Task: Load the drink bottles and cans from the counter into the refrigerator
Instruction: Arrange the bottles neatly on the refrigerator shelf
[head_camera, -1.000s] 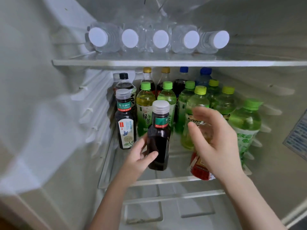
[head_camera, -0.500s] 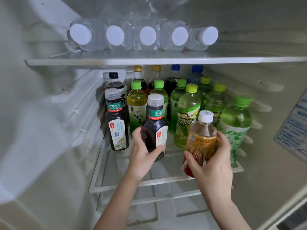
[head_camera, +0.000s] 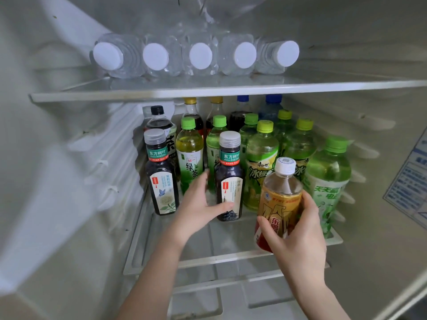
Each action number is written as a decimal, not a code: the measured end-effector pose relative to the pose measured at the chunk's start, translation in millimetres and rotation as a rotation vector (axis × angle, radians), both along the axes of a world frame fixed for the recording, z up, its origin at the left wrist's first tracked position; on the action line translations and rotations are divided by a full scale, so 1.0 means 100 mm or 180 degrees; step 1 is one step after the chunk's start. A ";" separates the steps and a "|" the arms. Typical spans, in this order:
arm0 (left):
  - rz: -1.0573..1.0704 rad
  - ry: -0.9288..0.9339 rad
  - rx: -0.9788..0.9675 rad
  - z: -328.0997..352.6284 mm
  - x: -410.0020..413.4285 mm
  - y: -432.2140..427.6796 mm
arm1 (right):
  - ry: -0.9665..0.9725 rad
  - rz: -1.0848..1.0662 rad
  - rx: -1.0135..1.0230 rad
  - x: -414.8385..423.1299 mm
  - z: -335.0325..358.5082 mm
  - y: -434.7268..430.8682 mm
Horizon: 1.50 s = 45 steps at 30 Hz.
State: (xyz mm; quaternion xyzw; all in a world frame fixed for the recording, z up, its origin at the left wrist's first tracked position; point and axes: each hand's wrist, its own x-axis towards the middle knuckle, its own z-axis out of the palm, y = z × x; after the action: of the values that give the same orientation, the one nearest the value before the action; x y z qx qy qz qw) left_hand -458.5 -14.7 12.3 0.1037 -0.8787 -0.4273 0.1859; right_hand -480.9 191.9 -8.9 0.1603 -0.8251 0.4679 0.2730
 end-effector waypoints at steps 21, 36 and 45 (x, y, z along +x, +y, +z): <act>0.0832 -0.0195 -0.1737 0.98 -0.42 -0.42 | -0.0131 0.0298 0.0148 -0.11 0.00 0.02; 0.0835 -0.0008 -0.1760 0.97 -0.45 -0.44 | -0.0139 0.0255 0.0155 -0.10 -0.01 0.02; 0.0868 0.0114 -0.1688 0.99 -0.36 -0.33 | -0.0146 0.0288 0.0178 -0.11 0.01 0.04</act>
State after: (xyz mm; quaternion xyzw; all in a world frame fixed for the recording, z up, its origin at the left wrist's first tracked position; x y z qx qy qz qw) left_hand -494.8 -48.0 111.3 0.1610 -0.9342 -0.1557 0.2777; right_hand -491.6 196.3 -8.2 0.1942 -0.8358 0.4601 0.2281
